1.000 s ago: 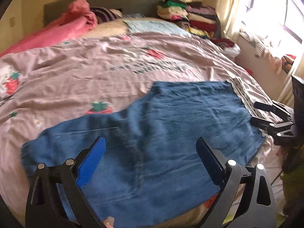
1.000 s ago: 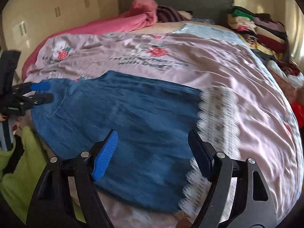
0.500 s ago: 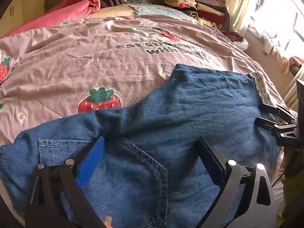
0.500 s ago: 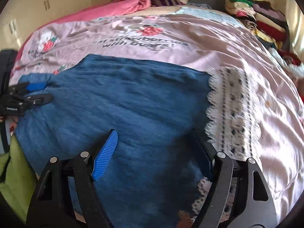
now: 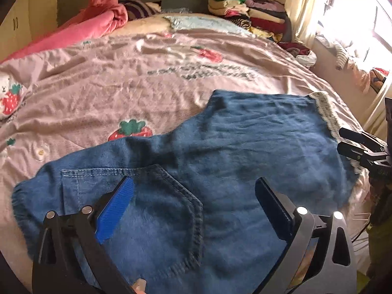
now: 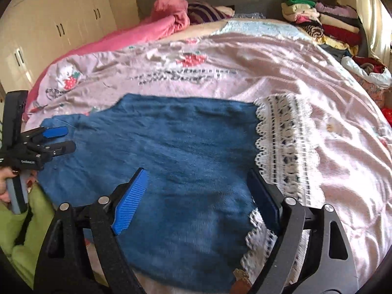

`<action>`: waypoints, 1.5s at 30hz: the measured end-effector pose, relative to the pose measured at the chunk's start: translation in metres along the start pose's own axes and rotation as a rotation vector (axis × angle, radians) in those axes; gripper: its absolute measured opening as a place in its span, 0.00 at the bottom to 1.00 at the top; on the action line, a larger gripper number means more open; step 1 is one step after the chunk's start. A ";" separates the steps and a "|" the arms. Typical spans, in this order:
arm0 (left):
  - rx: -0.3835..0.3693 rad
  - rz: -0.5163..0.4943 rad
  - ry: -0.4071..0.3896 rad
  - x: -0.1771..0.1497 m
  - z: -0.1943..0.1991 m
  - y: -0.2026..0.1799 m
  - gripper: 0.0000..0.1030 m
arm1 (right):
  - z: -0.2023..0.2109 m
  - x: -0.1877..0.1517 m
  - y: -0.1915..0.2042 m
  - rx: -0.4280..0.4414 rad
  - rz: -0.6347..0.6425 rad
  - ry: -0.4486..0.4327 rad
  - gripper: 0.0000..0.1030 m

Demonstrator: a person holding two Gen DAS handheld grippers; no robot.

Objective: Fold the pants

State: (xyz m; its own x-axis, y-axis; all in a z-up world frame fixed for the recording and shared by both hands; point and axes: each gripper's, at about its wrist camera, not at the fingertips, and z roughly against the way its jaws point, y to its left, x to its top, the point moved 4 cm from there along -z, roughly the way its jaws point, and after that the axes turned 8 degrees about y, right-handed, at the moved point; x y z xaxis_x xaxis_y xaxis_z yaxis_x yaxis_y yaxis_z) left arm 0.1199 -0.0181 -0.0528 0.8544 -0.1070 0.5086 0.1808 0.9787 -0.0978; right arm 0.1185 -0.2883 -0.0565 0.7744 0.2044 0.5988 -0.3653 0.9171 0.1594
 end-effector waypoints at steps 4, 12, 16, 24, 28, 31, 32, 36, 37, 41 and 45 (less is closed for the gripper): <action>-0.005 -0.009 -0.030 0.003 0.019 -0.009 0.96 | 0.027 -0.002 -0.007 -0.016 -0.006 -0.031 0.80; -0.034 -0.032 -0.092 0.023 0.045 -0.028 0.96 | 0.071 -0.014 -0.041 -0.086 -0.062 -0.078 0.81; -0.028 -0.072 -0.086 0.035 0.045 -0.042 0.96 | 0.084 -0.019 -0.059 -0.116 -0.097 -0.093 0.83; -0.043 -0.160 -0.086 0.063 0.037 -0.081 0.96 | 0.104 -0.027 -0.085 -0.155 -0.144 -0.126 0.85; -0.051 -0.210 -0.074 0.080 0.024 -0.100 0.96 | 0.099 -0.032 -0.091 -0.135 -0.169 -0.107 0.86; -0.066 -0.273 -0.053 0.094 0.012 -0.122 0.96 | 0.085 -0.038 -0.091 -0.088 -0.197 -0.071 0.86; -0.070 -0.290 -0.052 0.097 0.009 -0.129 0.96 | 0.078 -0.041 -0.090 -0.070 -0.205 -0.054 0.86; -0.086 -0.380 -0.029 0.110 -0.012 -0.158 0.96 | 0.056 -0.050 -0.088 -0.034 -0.237 -0.005 0.86; -0.086 -0.396 -0.021 0.112 -0.017 -0.163 0.96 | 0.053 -0.052 -0.088 -0.025 -0.243 0.005 0.86; -0.115 -0.465 0.019 0.119 -0.047 -0.182 0.96 | 0.035 -0.059 -0.086 0.008 -0.278 0.045 0.86; -0.160 -0.492 0.062 0.124 -0.074 -0.193 0.96 | 0.023 -0.061 -0.082 0.056 -0.312 0.051 0.86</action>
State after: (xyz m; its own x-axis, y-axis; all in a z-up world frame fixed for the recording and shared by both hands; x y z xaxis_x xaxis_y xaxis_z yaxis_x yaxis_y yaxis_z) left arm 0.2274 -0.2330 -0.0343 0.6757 -0.5628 0.4761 0.6364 0.7713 0.0085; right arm 0.0888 -0.3843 -0.0880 0.8778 -0.0652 0.4745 -0.1333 0.9183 0.3727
